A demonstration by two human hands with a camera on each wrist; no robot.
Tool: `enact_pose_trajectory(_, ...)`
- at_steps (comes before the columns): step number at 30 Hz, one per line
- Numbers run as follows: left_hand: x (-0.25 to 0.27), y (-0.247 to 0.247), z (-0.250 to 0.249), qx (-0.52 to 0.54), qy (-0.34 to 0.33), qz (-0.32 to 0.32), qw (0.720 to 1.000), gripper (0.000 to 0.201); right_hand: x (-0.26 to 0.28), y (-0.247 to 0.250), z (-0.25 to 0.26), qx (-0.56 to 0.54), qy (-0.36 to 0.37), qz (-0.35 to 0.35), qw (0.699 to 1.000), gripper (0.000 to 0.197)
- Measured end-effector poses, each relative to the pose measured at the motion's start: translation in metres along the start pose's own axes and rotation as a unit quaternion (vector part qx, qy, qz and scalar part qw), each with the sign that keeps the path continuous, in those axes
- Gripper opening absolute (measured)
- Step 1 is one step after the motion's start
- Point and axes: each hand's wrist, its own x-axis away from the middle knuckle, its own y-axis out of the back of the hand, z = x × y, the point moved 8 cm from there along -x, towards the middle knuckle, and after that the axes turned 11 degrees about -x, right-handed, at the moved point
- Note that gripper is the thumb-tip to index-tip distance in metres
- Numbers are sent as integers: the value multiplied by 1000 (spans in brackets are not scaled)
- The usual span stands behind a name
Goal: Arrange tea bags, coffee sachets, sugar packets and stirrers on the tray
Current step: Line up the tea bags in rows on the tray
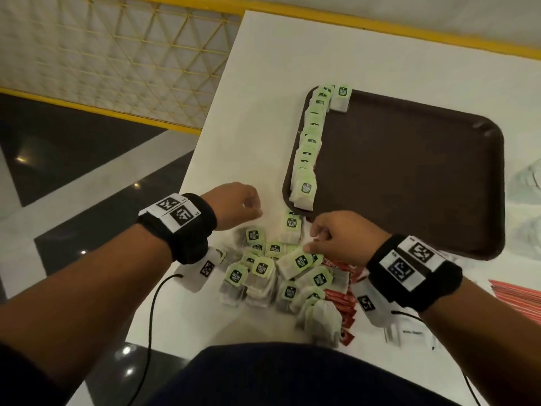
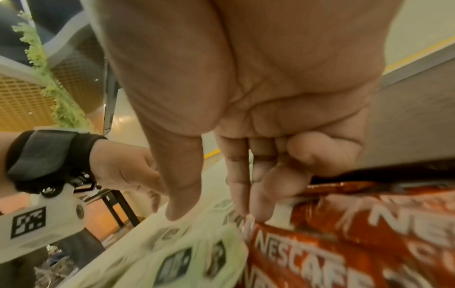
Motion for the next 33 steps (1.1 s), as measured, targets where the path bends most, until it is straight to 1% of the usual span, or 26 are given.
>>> enact_pose_trajectory(3, 16, -18, 5, -34, 2, 21, 999, 33, 7, -16, -4, 41, -12, -7, 999, 48)
enact_pose_trajectory(6, 22, -33, 5, -50, 6, 17, 999, 42, 11, -26, -3, 71, -15, -19, 997, 50)
enact_pose_trajectory(9, 21, -40, 2, -64, 12, -1, 998, 37, 11, -30, 4, 59, 1, -45, 997, 39)
enact_pose_trajectory(11, 20, -43, 1, -69, 22, -2, 997, 33, 12, -31, 8, 48, 23, -53, 997, 31)
enact_pose_trajectory(13, 21, -44, 1, -54, 31, -8, 998, 33, 13, -31, 13, 37, 50, -57, 996, 25)
enact_pose_trajectory(15, 22, -44, 4, -28, 39, -17, 999, 37, 15, -30, 16, 14, 72, -61, 995, 18)
enact_pose_trajectory(17, 25, -43, 6, -22, 45, -17, 999, 36, 17, -29, 16, -39, 85, -57, 994, 16)
enact_pose_trajectory(20, 27, -36, 7, -40, 33, -23, 998, 18, 20, -21, 17, -130, 100, -48, 985, 14)
enact_pose_trajectory(21, 27, -32, 7, -30, 29, -32, 999, 16, 21, -17, 17, -148, 110, -50, 982, 12)
enact_pose_trajectory(25, 29, -9, -8, 88, -1, -87, 992, 24, 21, 5, 21, -199, 139, -58, 968, 11)
enact_pose_trajectory(27, 29, -2, -23, 179, -13, -85, 980, 22, 23, 18, 29, -233, 155, -56, 959, 12)
enact_pose_trajectory(28, 29, 0, -33, 232, -23, -76, 969, 20, 24, 24, 35, -250, 163, -52, 953, 12)
enact_pose_trajectory(30, 27, 2, -54, 340, -41, -43, 938, 12, 23, 38, 42, -270, 174, -51, 946, 13)
enact_pose_trajectory(31, 24, 3, -61, 402, -31, -30, 915, 11, 21, 46, 45, -268, 178, -59, 945, 13)
enact_pose_trajectory(33, 19, 9, -72, 473, -41, -24, 880, 24, 15, 63, 47, -241, 188, -94, 947, 14)
